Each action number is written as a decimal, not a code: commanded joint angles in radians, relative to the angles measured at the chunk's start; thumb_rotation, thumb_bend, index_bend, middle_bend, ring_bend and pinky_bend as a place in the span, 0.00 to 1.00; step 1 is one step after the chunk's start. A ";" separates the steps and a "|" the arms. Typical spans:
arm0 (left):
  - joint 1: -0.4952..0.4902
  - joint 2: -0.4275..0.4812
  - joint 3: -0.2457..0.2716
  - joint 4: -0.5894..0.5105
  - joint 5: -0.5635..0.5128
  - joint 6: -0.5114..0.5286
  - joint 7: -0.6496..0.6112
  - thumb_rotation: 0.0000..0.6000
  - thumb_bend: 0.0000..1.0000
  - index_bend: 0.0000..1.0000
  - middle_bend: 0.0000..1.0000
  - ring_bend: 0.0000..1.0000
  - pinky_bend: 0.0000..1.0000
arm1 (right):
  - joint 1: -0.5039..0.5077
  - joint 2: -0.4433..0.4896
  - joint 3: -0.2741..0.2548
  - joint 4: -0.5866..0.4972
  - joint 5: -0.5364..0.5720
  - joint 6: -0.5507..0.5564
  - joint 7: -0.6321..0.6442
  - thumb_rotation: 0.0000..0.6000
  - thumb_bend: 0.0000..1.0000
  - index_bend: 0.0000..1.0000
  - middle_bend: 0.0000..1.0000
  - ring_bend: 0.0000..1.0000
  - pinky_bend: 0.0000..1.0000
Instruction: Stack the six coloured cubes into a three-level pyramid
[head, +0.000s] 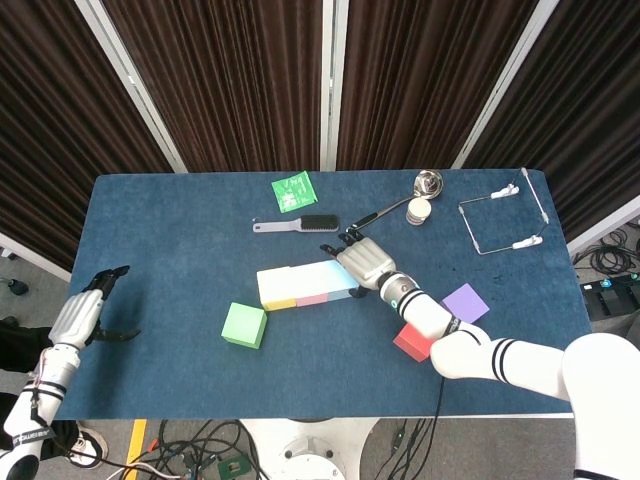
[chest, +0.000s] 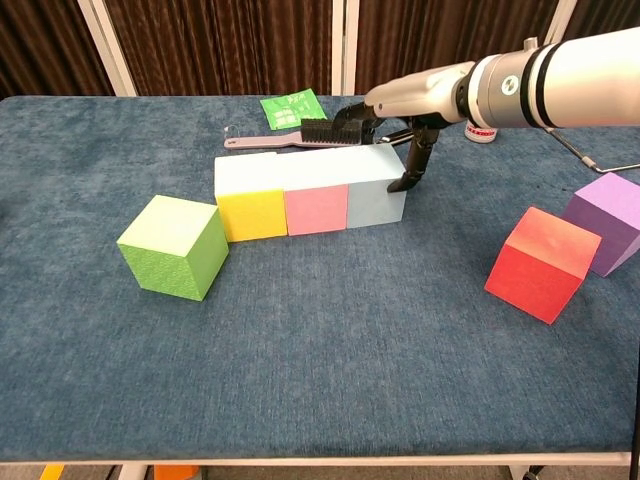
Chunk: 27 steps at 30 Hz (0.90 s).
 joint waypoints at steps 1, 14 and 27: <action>0.001 0.000 0.000 0.001 0.001 0.000 -0.001 1.00 0.08 0.08 0.09 0.00 0.18 | 0.000 0.006 0.004 -0.003 -0.004 -0.013 0.018 1.00 0.12 0.00 0.10 0.00 0.00; 0.016 -0.001 -0.009 -0.013 0.024 0.049 -0.009 1.00 0.09 0.08 0.11 0.00 0.18 | -0.026 0.044 0.032 -0.029 -0.061 0.013 0.092 1.00 0.05 0.00 0.00 0.00 0.00; -0.013 0.009 0.018 -0.128 0.163 0.084 0.101 1.00 0.09 0.08 0.16 0.00 0.18 | -0.167 0.310 0.088 -0.200 -0.075 0.163 0.203 1.00 0.05 0.00 0.01 0.00 0.00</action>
